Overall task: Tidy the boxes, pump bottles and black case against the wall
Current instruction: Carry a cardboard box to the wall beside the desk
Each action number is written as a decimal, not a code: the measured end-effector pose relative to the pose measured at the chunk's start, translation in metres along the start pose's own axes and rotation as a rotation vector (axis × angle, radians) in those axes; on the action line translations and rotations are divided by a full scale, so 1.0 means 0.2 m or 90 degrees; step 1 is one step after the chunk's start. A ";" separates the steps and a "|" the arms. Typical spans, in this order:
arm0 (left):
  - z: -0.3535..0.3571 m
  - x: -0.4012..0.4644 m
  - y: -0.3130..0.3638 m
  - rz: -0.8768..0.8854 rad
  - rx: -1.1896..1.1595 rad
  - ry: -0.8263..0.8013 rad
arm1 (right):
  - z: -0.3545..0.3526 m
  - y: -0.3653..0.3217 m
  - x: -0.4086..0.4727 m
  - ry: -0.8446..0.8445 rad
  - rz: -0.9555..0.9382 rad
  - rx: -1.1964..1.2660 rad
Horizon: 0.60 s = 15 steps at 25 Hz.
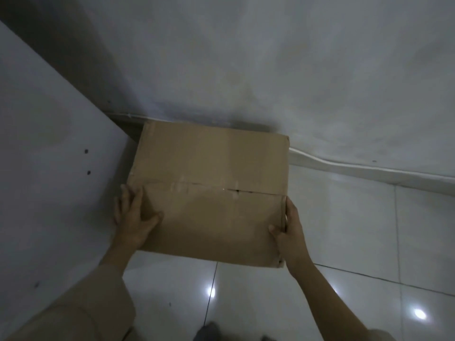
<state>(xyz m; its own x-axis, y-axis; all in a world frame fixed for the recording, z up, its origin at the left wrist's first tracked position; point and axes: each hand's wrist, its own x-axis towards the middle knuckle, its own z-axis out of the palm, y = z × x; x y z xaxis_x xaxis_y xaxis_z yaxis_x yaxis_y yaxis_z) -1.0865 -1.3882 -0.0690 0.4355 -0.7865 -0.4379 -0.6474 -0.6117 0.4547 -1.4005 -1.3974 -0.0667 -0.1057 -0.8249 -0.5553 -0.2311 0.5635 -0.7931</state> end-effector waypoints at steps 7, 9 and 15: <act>0.12 -0.39 0.08 -0.041 0.031 -0.060 | 0.10 -0.11 -0.15 0.030 0.044 -0.076; 0.08 -0.49 0.09 -0.040 -0.015 -0.060 | 0.12 -0.14 -0.25 -0.011 0.033 -0.116; -0.21 -0.89 -0.06 -0.142 -0.120 0.081 | 0.27 -0.18 -0.67 -0.292 0.029 -0.218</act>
<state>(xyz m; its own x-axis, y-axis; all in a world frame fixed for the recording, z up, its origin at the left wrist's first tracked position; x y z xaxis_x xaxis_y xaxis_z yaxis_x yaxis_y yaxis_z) -1.1300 -1.2438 0.0365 0.6363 -0.6278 -0.4483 -0.4043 -0.7663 0.4994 -1.3255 -1.3049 0.0235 0.2901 -0.6527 -0.6999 -0.5448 0.4887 -0.6814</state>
